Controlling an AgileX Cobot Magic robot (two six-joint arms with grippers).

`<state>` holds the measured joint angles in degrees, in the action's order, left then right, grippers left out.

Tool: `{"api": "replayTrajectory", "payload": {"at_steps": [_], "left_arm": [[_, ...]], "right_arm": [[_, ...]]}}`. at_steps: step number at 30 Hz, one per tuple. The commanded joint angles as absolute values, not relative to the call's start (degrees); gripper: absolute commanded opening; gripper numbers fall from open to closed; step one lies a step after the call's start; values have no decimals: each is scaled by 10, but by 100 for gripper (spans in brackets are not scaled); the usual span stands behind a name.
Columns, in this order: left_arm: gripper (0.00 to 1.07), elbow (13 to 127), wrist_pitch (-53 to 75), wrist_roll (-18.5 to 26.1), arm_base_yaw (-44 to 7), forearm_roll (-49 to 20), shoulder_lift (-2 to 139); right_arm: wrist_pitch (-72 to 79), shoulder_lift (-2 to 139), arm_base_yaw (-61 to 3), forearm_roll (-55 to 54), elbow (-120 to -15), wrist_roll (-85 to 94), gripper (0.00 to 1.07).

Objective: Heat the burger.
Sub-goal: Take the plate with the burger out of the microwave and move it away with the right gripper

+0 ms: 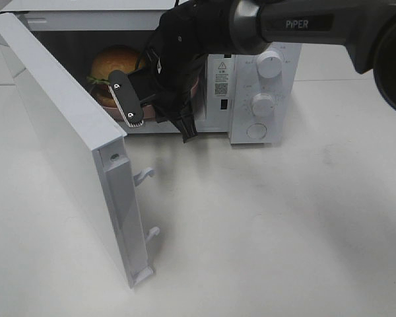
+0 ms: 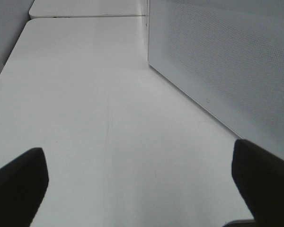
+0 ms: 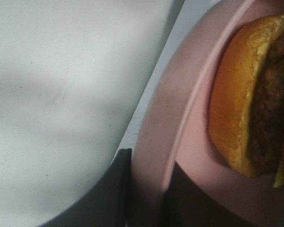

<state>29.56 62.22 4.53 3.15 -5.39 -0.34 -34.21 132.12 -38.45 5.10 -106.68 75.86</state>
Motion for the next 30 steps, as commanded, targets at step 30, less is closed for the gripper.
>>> {"api": "replayTrajectory", "payload": {"at_steps": [30], "left_arm": [[98,296,615,45,33,-56,-11]], "right_arm": [[-115,1190,-387,63,-814,806,0]]}}
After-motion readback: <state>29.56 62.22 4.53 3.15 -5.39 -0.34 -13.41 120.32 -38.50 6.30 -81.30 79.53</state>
